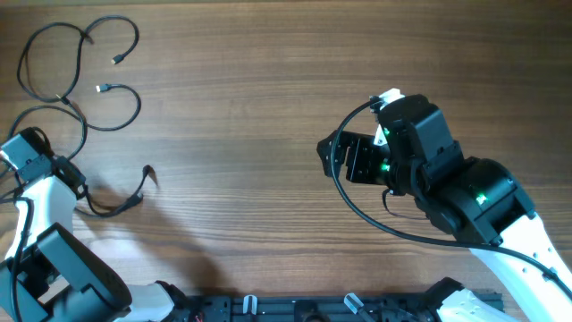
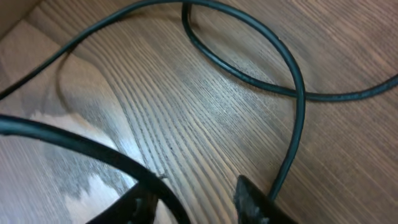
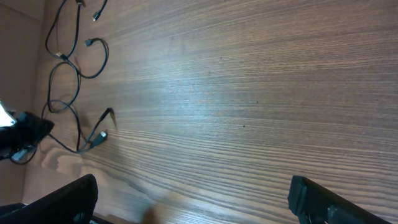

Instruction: Untangle cables

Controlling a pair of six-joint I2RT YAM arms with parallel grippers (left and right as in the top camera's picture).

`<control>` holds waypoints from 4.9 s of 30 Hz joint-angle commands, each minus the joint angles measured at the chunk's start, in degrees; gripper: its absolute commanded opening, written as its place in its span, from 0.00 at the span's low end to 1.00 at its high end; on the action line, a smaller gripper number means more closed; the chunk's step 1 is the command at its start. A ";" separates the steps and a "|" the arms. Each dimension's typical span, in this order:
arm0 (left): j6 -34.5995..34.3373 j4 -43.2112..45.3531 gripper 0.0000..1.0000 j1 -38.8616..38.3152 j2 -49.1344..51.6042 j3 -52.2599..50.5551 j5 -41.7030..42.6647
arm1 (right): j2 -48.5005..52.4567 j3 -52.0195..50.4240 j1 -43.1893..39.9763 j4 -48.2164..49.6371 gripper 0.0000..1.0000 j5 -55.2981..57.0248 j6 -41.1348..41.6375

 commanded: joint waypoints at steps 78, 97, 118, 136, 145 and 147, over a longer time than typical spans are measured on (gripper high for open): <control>-26.99 5.53 0.34 29.53 9.03 1.29 5.84 | 4.57 -0.07 0.02 1.42 1.00 -2.10 2.86; -23.61 7.37 1.00 29.53 7.17 4.61 5.84 | 4.57 -0.07 0.02 1.86 1.00 -2.51 2.82; -23.61 7.04 1.00 13.42 -12.20 4.61 -6.54 | 4.57 -0.07 0.02 0.98 1.00 -2.51 2.56; -12.87 7.85 1.00 -8.72 6.47 4.59 2.47 | 4.76 -0.07 0.04 0.81 1.00 -4.24 2.62; -12.87 10.86 1.00 -8.68 11.76 4.59 2.47 | 4.90 -0.04 0.04 1.22 1.00 -4.24 3.67; -12.87 11.67 1.00 -8.68 12.79 4.59 2.49 | 4.90 -0.04 0.04 1.22 0.99 -4.24 4.07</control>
